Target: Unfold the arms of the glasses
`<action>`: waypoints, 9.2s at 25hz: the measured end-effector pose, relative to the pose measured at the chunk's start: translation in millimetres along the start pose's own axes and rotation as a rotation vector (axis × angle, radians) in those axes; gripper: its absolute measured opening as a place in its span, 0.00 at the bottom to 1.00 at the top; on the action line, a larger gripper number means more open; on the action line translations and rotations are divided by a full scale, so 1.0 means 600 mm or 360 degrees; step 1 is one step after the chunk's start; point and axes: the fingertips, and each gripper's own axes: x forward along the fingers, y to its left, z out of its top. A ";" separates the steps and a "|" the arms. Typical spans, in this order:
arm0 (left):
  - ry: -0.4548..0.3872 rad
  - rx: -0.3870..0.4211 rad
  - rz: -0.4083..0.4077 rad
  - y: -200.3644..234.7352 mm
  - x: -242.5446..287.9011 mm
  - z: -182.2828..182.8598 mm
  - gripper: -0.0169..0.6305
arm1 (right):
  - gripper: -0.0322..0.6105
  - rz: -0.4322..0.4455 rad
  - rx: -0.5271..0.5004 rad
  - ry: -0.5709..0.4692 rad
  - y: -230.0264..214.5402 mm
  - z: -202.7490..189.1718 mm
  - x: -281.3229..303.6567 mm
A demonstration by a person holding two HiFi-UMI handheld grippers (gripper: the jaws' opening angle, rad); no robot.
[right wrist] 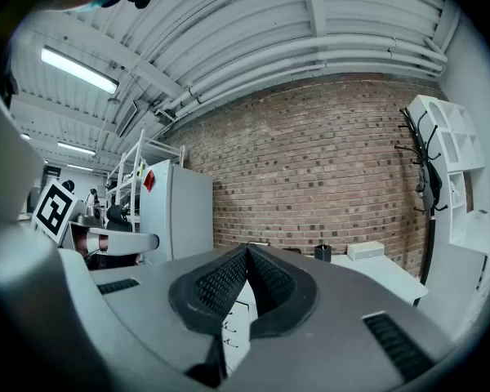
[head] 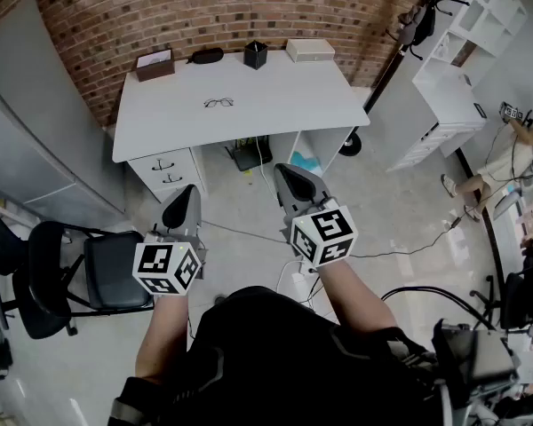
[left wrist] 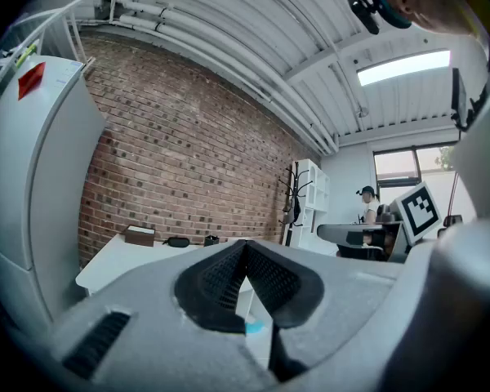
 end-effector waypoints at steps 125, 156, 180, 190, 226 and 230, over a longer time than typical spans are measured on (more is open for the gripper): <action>0.1028 -0.0300 -0.0041 0.522 0.803 -0.376 0.14 | 0.16 0.0281 0.0082 0.0997 -0.346 -0.422 0.863; 0.1387 -0.0171 -0.0087 0.537 0.837 -0.514 0.14 | 0.12 0.0243 -0.0204 0.1328 -0.362 -0.572 0.887; 0.1269 0.0012 -0.0016 0.518 0.826 -0.480 0.08 | 0.08 0.0302 -0.0282 0.1107 -0.334 -0.510 0.881; 0.1252 0.0041 -0.0060 0.477 0.799 -0.484 0.08 | 0.08 0.0429 -0.0300 0.1084 -0.294 -0.513 0.848; 0.1093 -0.0293 -0.0014 0.475 0.837 -0.454 0.26 | 0.21 0.0003 0.0377 0.1108 -0.337 -0.497 0.840; 0.1158 -0.0316 0.0070 0.483 0.854 -0.470 0.26 | 0.24 -0.0126 0.0593 0.1136 -0.348 -0.509 0.852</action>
